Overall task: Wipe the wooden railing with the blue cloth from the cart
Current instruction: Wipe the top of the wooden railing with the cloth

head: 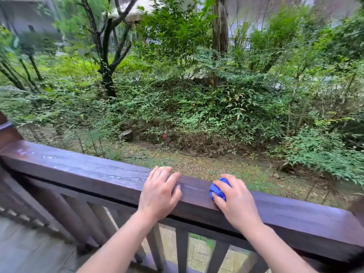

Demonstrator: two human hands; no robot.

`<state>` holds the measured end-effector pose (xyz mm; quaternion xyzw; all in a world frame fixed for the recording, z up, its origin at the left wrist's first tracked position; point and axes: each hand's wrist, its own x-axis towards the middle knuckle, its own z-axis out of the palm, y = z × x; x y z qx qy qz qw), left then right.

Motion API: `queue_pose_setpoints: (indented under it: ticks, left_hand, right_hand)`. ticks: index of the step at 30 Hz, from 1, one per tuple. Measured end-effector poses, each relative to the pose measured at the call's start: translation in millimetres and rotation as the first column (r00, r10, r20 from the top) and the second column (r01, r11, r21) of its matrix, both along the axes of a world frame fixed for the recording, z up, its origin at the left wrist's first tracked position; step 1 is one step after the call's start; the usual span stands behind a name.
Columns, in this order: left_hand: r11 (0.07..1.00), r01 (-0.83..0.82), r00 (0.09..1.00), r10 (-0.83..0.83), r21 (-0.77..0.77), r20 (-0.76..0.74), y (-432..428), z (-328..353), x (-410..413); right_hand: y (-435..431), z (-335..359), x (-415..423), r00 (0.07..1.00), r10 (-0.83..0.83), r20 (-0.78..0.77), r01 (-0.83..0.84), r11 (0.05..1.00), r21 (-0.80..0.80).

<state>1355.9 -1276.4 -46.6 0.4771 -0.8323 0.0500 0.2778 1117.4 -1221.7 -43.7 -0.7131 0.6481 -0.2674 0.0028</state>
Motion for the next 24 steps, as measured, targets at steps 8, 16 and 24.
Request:
queue_pose_setpoints:
  ticks: [8, 16, 24]
  left_hand:
    - [0.986, -0.163, 0.981, 0.159, 0.027, 0.112, -47.6, -9.7, 89.9]
    - [0.987, -0.158, 0.985, 0.156, 0.019, 0.066, -51.9, -20.4, 92.8]
    - [0.992, -0.129, 0.991, 0.129, 0.010, 0.032, -54.6, -20.5, 94.5]
  right_hand:
    - [-21.7, 3.2, 18.5, 0.997, -0.049, 0.055, 0.048, 0.999, 0.015]
    - [-34.8, 2.1, 29.8, 1.000, 0.019, -0.008, -0.019, 0.999, 0.042]
    - [-38.9, -2.4, 65.0, 0.980, 0.187, -0.061, -0.186, 0.982, 0.021]
